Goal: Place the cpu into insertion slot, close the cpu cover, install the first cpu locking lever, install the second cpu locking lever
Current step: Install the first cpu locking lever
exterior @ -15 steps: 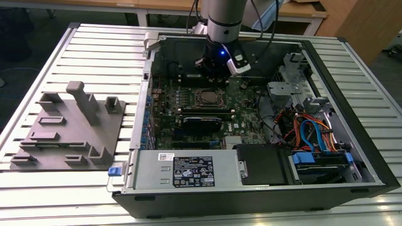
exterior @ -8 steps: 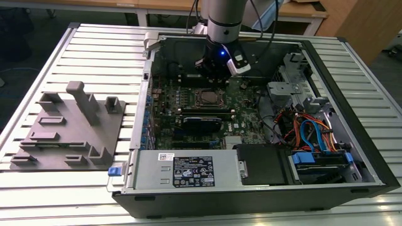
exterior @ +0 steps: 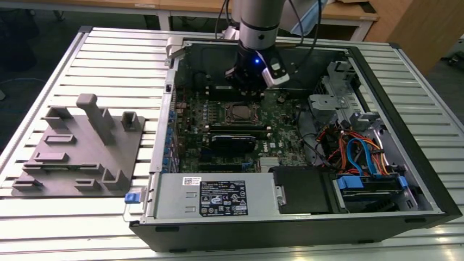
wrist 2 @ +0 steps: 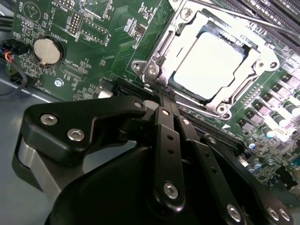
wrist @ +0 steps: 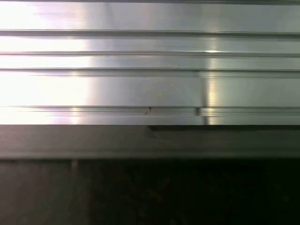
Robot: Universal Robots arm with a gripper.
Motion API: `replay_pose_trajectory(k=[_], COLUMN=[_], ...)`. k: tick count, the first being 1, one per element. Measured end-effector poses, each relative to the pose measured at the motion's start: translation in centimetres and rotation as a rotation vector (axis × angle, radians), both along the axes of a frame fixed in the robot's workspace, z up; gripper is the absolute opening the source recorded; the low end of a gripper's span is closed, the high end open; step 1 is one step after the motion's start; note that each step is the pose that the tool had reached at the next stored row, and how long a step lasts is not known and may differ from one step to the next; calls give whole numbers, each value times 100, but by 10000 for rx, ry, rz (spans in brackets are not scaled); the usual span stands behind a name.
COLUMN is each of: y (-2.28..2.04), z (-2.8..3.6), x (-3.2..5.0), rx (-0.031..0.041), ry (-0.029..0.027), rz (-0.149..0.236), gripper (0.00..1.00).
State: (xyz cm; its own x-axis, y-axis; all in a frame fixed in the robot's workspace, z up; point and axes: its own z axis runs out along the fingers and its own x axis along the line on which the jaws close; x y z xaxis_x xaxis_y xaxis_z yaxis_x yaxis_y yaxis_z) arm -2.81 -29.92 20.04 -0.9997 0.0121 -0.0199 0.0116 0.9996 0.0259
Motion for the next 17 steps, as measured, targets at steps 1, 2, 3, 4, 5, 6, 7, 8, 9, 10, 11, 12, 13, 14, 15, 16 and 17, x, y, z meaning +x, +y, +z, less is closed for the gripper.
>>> replay_pose_trajectory(k=[1,2,3,4,5,6,7,8,9,10,11,12,13,14,15,16,17], y=[0,-1,-1,-2,0,0,0,0,-1,-1,-1,-1,-1,0,0,0,0], z=[-7,-12,-17,-23,-30,-34,-37,-38,-39,-40,-40,-41,-42,-43,-43,-43,-42], x=[0,0,0,0,0,0,1,0,0,0,0,-1,0,0,0,0,0], rx=[-20,-45,-69,-86,-94,-111,-124,-128,-131,-131,-126,-102,-50,30,121,198,244], ry=[0,2,4,4,-1,0,1,2,2,2,2,2,0,-2,0,0,0], rz=[0,0,0,1,1,0,1,1,1,1,0,-1,0,1,0,0,0], gripper=[10,10,10,10,10,10,10,10,10,10,10,10,10,10,10,10,10])
